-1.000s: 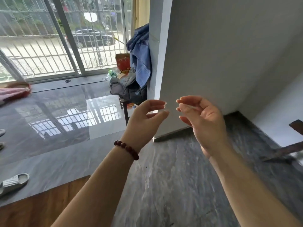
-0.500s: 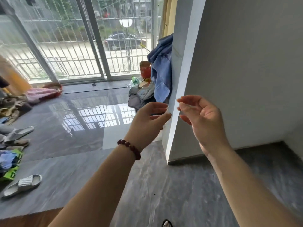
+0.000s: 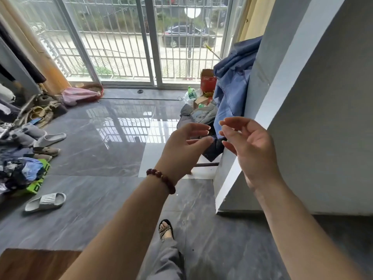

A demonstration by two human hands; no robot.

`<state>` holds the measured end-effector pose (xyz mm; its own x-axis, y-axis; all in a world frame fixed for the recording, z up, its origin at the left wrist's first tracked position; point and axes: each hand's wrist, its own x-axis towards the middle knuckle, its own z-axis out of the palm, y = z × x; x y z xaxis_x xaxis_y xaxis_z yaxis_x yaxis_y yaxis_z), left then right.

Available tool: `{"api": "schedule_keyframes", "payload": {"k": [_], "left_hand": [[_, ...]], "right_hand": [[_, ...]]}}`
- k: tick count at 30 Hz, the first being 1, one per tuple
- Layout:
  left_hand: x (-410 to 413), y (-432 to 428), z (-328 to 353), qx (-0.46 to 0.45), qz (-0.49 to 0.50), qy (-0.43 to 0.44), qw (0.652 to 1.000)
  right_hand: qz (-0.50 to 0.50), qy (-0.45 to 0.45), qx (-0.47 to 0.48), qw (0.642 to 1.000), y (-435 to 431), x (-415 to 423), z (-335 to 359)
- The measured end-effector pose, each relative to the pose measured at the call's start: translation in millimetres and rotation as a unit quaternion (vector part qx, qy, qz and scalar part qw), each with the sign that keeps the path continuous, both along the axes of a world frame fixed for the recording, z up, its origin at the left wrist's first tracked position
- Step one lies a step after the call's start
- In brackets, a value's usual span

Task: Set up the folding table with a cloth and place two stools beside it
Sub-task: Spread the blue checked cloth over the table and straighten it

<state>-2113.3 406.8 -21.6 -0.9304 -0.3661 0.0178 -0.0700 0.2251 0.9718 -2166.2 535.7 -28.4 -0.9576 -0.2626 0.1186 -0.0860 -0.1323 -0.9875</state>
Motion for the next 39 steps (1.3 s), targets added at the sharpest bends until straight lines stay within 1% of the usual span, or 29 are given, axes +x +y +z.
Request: {"api": "schedule_keyframes", "payload": {"k": [4,8,12,17,21,29,34,39], "left_hand": [[-49.1,-39.4,-0.5,0.027,0.010,0.019,0.999],[-100.3,-87.8,6.5,0.014,-0.004,0.035,0.999],[-146.0,-141.5,16.1,0.009,0.002,0.044,0.999],[-182.6,-192.3,19.4,0.009,-0.002,0.051,0.999],[-200.7,-218.4,13.8,0.027,0.009,0.039,0.999],[-251.7,-264.9,3.4,0.025,0.026,0.020,0.999],[-311.2,-286.3,-2.5,0.030,0.019,0.014,0.999],[-394.3,-299.0,0.5,0.025,0.003,0.014,1.000]], "right_hand": [[0.002,0.017,0.018,1.000,-40.3,-44.7,3.3],[-0.011,0.037,0.029,0.999,-92.6,-95.6,15.0],[0.004,0.036,-0.004,0.999,-145.0,-139.1,26.6],[0.013,0.028,-0.042,0.999,-189.6,-179.6,27.8],[0.025,0.023,-0.040,0.999,-214.0,-202.2,24.0],[0.030,-0.002,-0.051,0.998,-255.7,-258.3,16.8],[0.037,-0.001,-0.050,0.998,-280.0,-315.6,9.9],[0.029,-0.004,-0.062,0.998,-295.4,-393.4,8.8]]}}
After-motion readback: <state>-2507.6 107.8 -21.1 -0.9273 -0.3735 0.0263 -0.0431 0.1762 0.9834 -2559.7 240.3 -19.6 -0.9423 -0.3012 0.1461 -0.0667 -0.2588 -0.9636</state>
